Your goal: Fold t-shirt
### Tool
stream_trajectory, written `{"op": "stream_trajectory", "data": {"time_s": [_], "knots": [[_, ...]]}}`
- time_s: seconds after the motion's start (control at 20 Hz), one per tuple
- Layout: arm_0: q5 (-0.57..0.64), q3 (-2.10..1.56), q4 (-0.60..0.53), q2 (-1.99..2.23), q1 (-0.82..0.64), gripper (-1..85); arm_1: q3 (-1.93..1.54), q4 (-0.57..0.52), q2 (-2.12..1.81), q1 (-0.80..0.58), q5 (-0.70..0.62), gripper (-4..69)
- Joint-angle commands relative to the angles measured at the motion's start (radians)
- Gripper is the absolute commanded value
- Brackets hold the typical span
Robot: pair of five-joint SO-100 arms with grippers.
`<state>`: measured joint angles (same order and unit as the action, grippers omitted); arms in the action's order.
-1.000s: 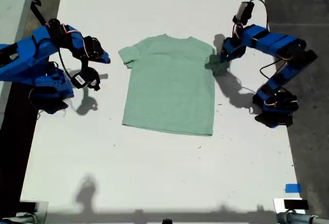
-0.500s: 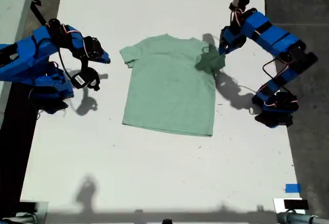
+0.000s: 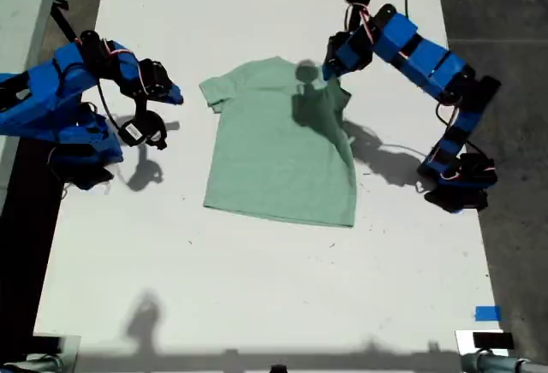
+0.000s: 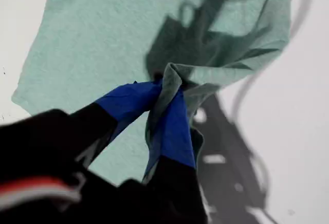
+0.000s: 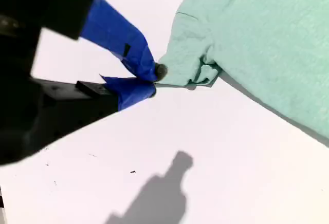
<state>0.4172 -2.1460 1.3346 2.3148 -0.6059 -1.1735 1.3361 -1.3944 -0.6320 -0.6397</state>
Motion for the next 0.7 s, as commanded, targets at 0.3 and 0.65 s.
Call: {"op": "stream_trajectory", "data": {"time_s": [0.3,0.65], "knots": [[0.009,0.021,-0.015,0.025,-0.023,1.5,0.362,-0.225,0.403,0.14,0.087,-1.0],[0.009,0.002,-0.021,0.035,-0.028,1.9,0.468,-0.12,0.462,0.121,0.061,27.5]]}}
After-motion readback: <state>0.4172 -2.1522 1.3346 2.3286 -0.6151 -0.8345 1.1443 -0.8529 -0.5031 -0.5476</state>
